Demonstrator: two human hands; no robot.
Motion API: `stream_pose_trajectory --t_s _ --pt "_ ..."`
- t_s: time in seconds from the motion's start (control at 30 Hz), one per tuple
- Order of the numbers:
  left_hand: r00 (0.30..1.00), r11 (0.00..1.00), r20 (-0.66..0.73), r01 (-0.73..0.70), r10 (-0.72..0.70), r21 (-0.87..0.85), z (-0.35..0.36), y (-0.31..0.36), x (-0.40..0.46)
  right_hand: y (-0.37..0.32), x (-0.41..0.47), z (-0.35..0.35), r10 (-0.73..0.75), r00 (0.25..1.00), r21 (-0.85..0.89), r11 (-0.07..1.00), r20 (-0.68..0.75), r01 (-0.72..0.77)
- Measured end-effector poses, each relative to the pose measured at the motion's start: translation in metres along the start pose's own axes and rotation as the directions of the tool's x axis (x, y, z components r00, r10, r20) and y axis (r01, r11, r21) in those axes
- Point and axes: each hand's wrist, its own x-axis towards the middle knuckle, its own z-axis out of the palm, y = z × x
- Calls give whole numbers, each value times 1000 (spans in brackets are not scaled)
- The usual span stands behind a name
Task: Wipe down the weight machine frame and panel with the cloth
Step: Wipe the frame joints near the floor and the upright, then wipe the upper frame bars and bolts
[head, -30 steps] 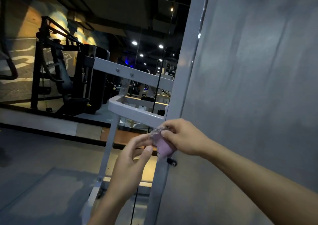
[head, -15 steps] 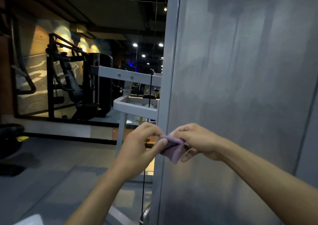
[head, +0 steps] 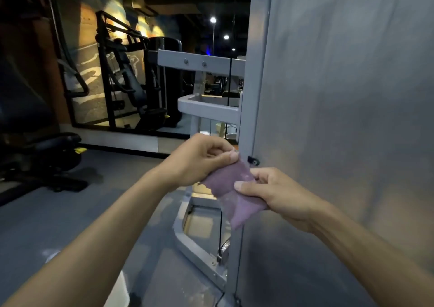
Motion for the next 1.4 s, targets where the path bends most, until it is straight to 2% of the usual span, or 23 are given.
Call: stream_pose_trajectory --t_s 0.13,0.27,0.3,0.37,0.43,0.5,0.57,0.7,0.83,0.97,1.1,1.2,1.27,1.4 --pt "993 987 -4 117 -118 -108 1 -50 9 40 34 8 38 999 178 983 5 -38" --pt "958 935 -58 261 -282 -238 5 -122 21 90 86 26 77 993 289 956 -85 -49" --pt "950 941 -95 273 -297 -201 5 -144 25 102 101 30 86 989 304 951 -121 -46" --pt "956 974 -198 223 -214 26 0 -188 31 127 133 40 125 975 335 940 -185 -57" --pt "987 979 -147 87 -60 185 -8 -226 34 151 167 48 185 960 381 920 -211 -94" --pt "999 978 50 -27 17 206 -13 -256 33 173 202 56 248 948 425 894 -200 -144" --pt "985 968 171 -41 -2 246 -14 -284 31 189 232 63 313 932 459 866 -184 -201" --pt "993 970 101 40 -66 239 -24 -316 28 190 269 74 418 907 551 771 -57 -320" --pt "982 979 94 150 -164 139 -54 -307 33 162 287 77 470 880 544 721 71 -429" --pt "935 935 57 351 -349 -42 -86 -273 43 113 293 73 519 838 422 730 171 -538" --pt "845 792 76 524 -529 -312 -126 -215 63 36 291 59 557 803 329 733 215 -596" --pt "777 637 164 600 -608 -484 -158 -164 81 -30 284 42 547 790 293 735 277 -611" --pt "743 547 219 629 -633 -553 -180 -128 94 -73 279 28 546 777 291 723 315 -626" --pt "698 435 281 658 -659 -615 -208 -59 117 -144 258 0 546 755 258 720 362 -644"
